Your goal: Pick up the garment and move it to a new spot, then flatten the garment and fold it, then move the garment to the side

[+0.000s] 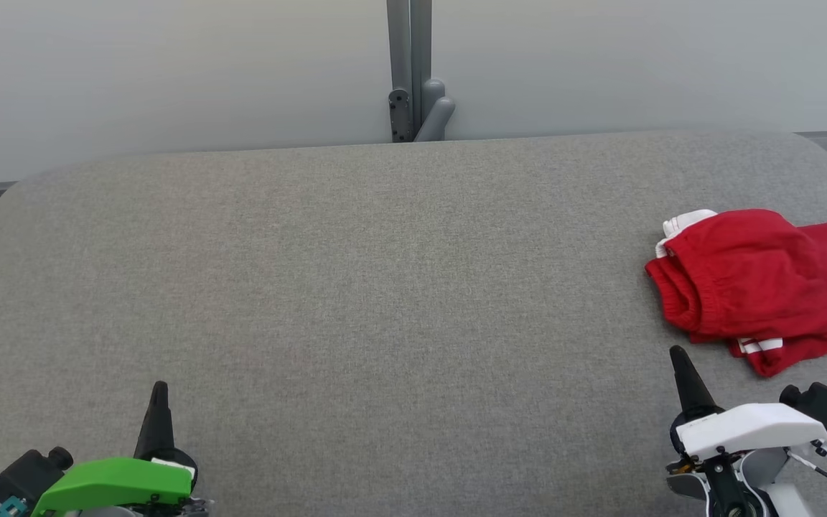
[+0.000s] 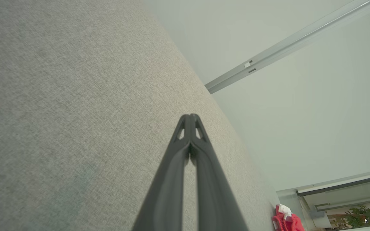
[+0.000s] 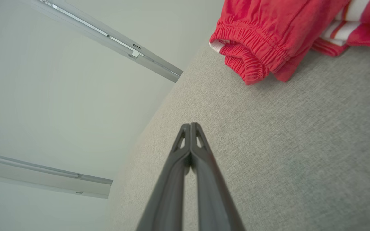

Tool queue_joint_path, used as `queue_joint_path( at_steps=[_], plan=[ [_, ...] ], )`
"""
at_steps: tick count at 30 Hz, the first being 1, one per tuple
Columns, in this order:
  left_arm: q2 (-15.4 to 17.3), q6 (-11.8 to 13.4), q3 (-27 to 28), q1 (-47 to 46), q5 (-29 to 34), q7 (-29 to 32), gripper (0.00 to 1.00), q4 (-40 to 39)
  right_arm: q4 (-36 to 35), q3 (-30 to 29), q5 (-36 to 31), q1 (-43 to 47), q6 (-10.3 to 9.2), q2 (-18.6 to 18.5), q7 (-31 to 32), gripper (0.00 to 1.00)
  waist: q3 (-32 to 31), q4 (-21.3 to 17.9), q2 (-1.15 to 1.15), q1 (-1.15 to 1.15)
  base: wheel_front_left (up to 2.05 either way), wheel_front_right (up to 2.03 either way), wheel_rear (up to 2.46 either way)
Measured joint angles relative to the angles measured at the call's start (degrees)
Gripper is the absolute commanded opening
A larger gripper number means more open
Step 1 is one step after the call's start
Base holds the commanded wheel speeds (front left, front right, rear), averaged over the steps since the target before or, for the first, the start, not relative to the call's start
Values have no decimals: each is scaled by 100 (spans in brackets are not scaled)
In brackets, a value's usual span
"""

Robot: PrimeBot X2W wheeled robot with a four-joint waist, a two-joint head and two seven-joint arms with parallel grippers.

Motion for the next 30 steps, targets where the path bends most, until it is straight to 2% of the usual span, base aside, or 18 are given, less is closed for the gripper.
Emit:
queue_joint_path(
  at_steps=[30],
  plan=[
    [8,-9,109,-188,-1627,427,0,-212,-238,-259,1641,-71,-1,-5,412,0,30,-35,0,0,0,0,0]
  ],
)
